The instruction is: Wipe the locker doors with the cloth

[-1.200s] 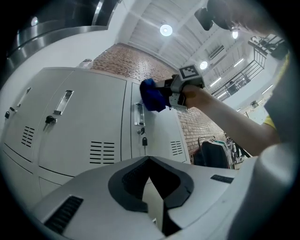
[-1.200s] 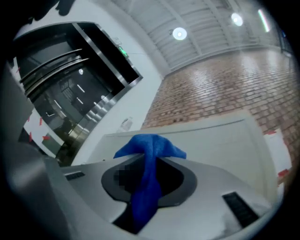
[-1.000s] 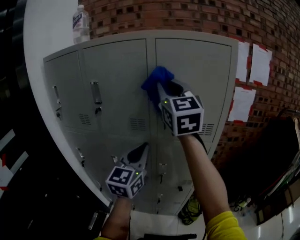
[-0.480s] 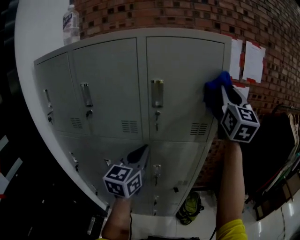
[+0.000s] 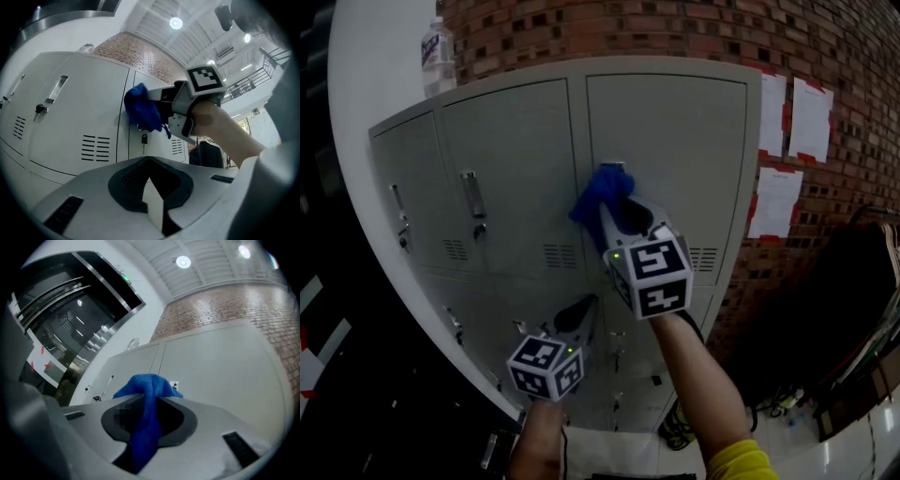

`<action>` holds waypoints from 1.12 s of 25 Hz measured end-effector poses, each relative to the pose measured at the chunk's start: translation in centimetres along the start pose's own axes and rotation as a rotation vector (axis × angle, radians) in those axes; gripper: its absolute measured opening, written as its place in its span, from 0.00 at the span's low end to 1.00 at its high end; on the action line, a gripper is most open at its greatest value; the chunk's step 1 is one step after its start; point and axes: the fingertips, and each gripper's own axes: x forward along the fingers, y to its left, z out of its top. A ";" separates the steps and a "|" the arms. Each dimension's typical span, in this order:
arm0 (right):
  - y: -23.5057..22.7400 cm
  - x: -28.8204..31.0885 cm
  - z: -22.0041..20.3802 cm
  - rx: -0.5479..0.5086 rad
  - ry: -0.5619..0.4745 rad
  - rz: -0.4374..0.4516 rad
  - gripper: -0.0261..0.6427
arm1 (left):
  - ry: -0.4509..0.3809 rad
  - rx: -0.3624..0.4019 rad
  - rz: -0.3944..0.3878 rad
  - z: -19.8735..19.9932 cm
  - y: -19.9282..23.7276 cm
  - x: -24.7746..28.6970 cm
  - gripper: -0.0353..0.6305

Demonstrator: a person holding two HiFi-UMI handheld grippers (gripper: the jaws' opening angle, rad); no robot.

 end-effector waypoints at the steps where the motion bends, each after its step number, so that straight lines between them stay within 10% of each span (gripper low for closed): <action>1: 0.3 0.8 -0.9 0.008 0.026 0.007 0.17 | 0.004 -0.002 0.004 -0.2 0.2 -0.2 0.05; 6: -2.7 -0.8 -3.2 0.034 0.032 -0.040 0.17 | 0.028 -0.009 0.022 -1.8 1.0 -0.8 0.05; 17: -21.3 -15.4 -7.3 0.025 0.059 -0.463 0.17 | 0.038 -0.012 -0.055 -3.1 -1.5 1.0 0.05; 28: 0.6 -5.5 -13.0 0.159 0.087 -0.027 0.17 | 0.028 0.000 -0.007 -3.2 -0.3 -0.7 0.05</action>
